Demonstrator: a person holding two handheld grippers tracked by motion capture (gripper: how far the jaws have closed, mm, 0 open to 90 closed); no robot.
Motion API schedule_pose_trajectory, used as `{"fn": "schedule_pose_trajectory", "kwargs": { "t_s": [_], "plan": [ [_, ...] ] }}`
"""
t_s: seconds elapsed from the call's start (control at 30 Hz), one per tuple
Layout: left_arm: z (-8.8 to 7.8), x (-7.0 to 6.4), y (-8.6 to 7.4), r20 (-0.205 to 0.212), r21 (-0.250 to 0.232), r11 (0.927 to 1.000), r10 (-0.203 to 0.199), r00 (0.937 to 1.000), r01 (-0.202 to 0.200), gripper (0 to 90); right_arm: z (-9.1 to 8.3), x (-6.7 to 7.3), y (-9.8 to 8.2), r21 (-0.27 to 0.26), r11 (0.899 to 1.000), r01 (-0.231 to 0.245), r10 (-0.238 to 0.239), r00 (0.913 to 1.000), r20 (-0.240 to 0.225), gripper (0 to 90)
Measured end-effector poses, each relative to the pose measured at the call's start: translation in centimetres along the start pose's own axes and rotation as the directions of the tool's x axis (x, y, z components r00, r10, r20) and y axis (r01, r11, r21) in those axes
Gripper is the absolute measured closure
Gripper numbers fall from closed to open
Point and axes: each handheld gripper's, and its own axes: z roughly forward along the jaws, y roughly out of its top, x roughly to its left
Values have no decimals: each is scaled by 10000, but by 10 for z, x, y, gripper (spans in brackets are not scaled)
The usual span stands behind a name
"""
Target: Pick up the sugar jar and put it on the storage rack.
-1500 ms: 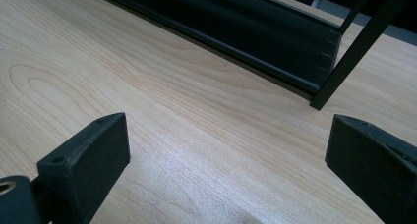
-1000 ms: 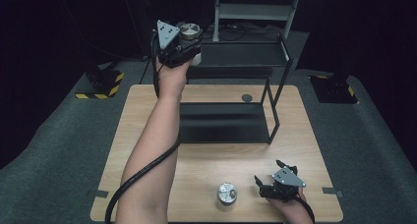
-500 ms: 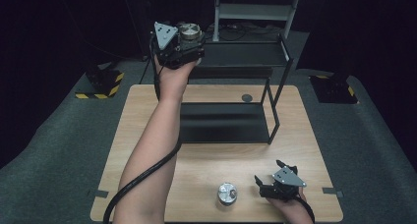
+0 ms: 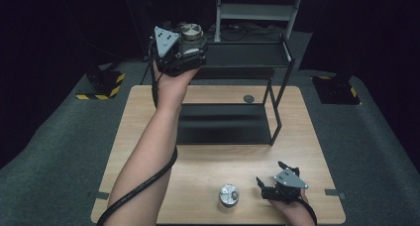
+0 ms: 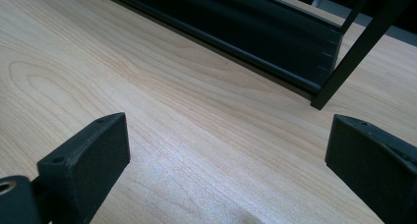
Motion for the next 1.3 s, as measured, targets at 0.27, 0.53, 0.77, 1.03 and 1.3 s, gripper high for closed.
{"fn": "schedule_pose_trajectory", "kwargs": {
  "t_s": [0.27,0.53,0.77,1.03,1.3],
  "plan": [
    [-16,1,-3,214,-114,9999,87,9997,-85,4,0,0,0,-16,10000,47,-47,10000,-5,20],
    [-35,-5,-3,221,-163,9992,376,9990,-373,4,0,0,0,-18,10000,76,-76,10000,2,20],
    [-51,-9,-7,257,-218,9985,518,9983,-512,4,0,0,-1,-37,10000,49,-49,10000,-15,20],
    [-72,-9,-12,232,-307,9977,604,9979,-597,4,0,-1,-1,-52,10000,16,-16,10000,-52,20],
    [-97,-4,-20,138,-286,9968,745,9971,-741,4,0,-1,0,-10,10000,29,-29,10000,-43,20]
  ]
}}
